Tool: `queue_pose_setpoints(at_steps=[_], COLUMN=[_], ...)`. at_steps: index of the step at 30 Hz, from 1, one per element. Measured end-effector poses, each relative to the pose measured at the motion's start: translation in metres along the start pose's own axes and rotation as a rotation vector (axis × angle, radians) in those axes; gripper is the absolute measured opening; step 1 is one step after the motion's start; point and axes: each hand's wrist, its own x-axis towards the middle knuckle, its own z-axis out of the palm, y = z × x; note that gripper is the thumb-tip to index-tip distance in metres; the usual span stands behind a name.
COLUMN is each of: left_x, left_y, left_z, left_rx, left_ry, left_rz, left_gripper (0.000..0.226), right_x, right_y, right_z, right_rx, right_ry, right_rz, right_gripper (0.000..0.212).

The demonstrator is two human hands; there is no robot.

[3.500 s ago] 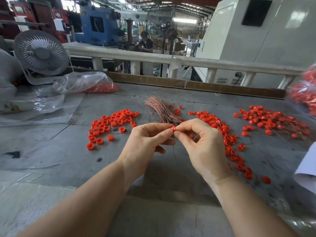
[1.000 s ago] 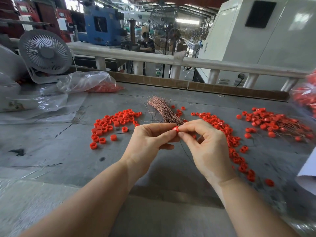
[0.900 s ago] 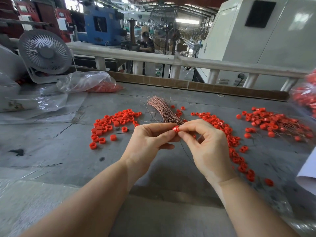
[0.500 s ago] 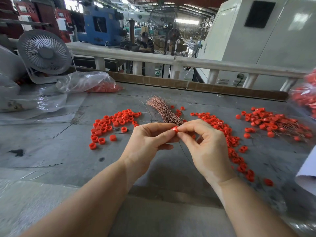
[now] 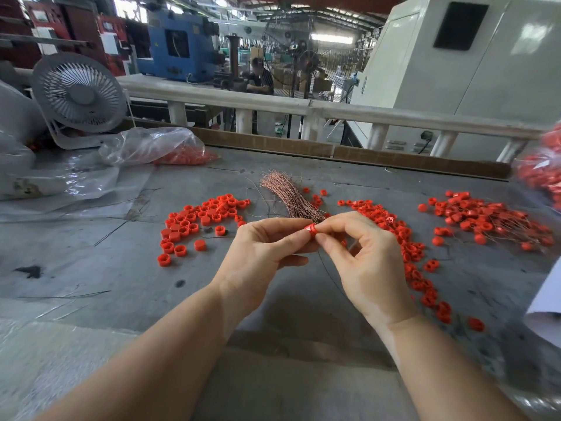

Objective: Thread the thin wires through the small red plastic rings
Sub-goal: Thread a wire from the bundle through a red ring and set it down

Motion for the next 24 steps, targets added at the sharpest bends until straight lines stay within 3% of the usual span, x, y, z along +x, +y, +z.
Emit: queue_pose_setpoints(at_steps=[11, 15, 19, 24], left_x=[0.003, 0.004, 0.003, 0.003], left_y=[-0.001, -0.001, -0.001, -0.001], left_z=[-0.001, -0.001, -0.002, -0.001], left_rx=[-0.038, -0.075, -0.075, -0.076], left_ry=[0.013, 0.059, 0.066, 0.063], left_rz=[-0.055, -0.065, -0.069, -0.076], left_gripper=[0.014, 0.011, 0.010, 0.011], right_x=[0.001, 0.001, -0.002, -0.003], right_y=[-0.002, 0.003, 0.012, 0.012], right_z=[-0.001, -0.005, -0.005, -0.005], right_rx=[-0.013, -0.181, -0.507, -0.590], right_ry=[0.023, 0.062, -0.160, -0.308], right_rz=[0.042, 0.155, 0.331, 0.418], right_gripper=[0.009, 0.008, 0.007, 0.008])
